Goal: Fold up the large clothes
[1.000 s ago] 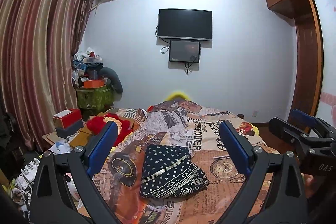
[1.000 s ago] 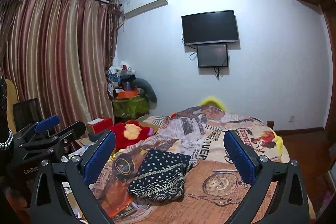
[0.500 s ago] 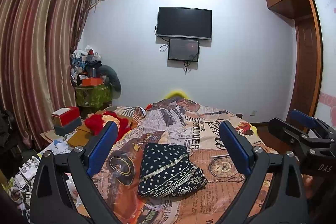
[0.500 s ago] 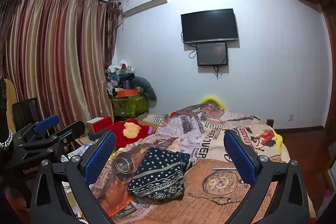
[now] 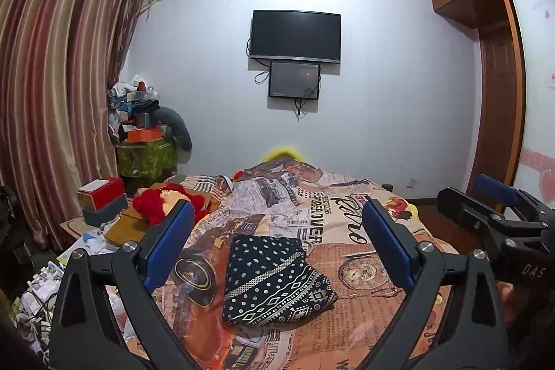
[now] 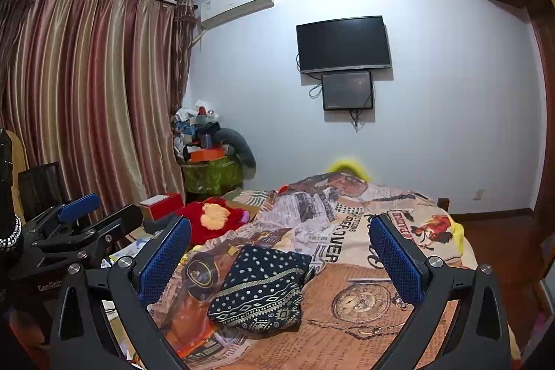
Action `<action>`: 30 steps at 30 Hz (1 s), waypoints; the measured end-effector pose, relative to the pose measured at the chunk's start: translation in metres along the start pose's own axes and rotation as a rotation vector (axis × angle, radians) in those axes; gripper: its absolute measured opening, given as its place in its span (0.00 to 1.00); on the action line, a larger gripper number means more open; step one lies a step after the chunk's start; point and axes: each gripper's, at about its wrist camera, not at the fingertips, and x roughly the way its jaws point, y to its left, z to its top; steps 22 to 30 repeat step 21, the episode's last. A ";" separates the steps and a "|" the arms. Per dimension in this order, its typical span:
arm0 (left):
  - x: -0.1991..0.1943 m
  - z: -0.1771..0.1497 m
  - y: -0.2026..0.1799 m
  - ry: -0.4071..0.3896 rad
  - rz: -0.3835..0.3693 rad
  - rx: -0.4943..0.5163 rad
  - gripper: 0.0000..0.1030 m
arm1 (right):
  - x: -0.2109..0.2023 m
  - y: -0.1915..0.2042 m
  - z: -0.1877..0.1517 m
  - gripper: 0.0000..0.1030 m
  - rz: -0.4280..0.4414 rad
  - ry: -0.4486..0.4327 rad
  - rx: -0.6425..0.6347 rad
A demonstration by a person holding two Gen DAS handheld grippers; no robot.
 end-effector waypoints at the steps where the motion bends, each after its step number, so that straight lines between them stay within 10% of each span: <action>1: 0.000 0.000 0.000 0.000 -0.002 -0.001 0.95 | 0.000 0.000 0.000 1.00 -0.003 -0.001 -0.002; 30: 0.001 -0.001 -0.002 0.020 -0.034 0.002 0.95 | 0.000 -0.003 0.002 1.00 -0.015 -0.004 0.008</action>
